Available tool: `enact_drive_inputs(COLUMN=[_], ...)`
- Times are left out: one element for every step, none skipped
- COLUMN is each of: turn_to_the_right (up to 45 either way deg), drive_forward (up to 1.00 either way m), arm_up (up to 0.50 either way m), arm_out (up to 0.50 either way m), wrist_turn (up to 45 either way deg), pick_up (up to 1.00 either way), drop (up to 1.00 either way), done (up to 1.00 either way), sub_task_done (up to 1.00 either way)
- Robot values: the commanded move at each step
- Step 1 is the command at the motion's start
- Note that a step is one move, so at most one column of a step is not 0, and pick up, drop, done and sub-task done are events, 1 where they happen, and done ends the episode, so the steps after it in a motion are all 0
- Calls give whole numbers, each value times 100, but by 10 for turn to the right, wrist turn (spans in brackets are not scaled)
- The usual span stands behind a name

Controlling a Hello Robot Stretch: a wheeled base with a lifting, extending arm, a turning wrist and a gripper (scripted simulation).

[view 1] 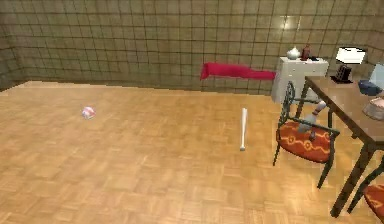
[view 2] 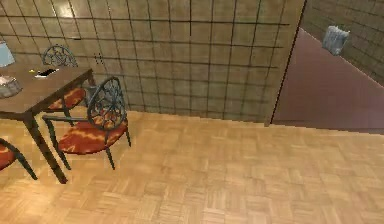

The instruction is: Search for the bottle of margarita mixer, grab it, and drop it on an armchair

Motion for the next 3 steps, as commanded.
enact_drive_inputs(turn_to_the_right=[0, -60, 0], drive_forward=[100, 0, 55], arm_up=[0, 0, 0], arm_out=[0, 0, 0], wrist_turn=[0, 0, 0], pick_up=[0, 0, 0], drop=[0, 0, 0], done=[0, 0, 0], sub_task_done=[0, 0, 0])
